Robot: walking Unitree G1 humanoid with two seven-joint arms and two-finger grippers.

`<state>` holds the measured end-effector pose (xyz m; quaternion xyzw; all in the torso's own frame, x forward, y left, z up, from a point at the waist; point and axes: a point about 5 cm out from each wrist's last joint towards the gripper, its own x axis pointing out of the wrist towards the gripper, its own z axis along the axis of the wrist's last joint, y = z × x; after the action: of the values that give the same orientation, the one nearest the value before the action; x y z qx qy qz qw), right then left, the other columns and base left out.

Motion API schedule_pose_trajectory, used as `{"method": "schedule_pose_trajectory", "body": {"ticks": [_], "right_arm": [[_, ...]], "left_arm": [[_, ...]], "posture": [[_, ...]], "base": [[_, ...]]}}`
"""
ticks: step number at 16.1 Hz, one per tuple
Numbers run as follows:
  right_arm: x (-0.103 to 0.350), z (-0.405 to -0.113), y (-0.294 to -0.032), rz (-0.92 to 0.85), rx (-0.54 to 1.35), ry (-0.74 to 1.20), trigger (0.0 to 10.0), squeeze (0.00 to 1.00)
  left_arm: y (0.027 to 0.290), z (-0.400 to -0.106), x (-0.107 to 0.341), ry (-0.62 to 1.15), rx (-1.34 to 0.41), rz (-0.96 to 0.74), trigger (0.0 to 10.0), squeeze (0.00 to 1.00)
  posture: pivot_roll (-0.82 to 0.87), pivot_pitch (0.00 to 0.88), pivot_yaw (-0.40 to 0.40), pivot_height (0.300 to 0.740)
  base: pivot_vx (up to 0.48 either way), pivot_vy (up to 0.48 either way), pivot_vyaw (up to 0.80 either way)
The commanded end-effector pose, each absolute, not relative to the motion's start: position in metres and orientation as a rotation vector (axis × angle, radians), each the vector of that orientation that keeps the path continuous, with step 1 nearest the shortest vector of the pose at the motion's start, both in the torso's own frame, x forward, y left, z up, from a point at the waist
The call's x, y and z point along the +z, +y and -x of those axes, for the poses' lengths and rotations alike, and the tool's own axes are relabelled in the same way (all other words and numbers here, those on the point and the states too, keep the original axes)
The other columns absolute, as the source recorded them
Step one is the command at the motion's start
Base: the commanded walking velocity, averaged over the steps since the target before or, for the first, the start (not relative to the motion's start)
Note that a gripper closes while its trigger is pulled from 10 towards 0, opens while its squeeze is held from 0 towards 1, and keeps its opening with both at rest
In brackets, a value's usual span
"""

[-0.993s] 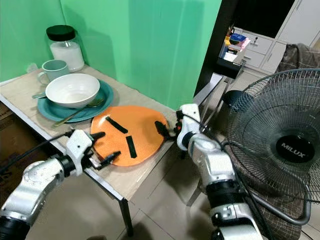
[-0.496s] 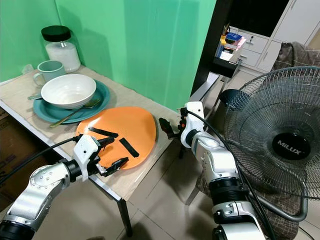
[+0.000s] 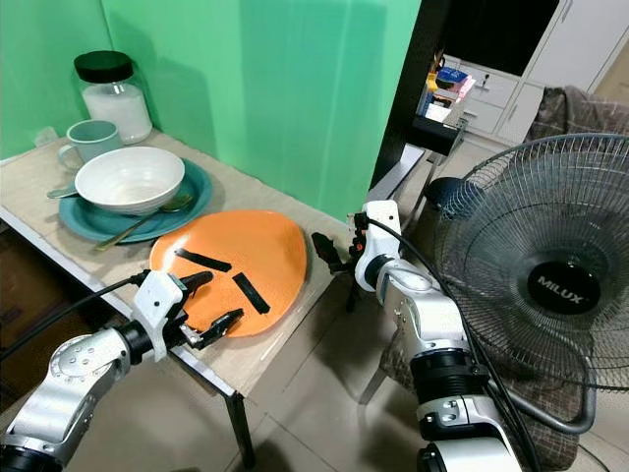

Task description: Setting the table

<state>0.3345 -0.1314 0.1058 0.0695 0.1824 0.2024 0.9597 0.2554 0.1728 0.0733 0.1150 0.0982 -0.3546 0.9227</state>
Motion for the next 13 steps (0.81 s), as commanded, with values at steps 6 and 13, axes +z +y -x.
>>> {"method": "schedule_pose_trajectory", "body": {"ticks": [6,13], "right_arm": [[0.111,-0.338,-0.128,-0.109,0.427,0.345,10.0,0.0],[0.11,-0.343,-0.125,-0.102,0.435,0.353,10.0,0.0]], "left_arm": [[0.184,-0.243,0.052,0.304,-0.674,-0.228,10.0,0.0],[0.194,-0.232,0.052,0.267,-0.581,-0.171,10.0,0.0]], "posture": [[0.07,0.0,-0.109,0.74],[0.08,0.0,-0.115,0.74]], "base": [[0.0,0.0,0.0],[0.0,0.0,0.0]]}}
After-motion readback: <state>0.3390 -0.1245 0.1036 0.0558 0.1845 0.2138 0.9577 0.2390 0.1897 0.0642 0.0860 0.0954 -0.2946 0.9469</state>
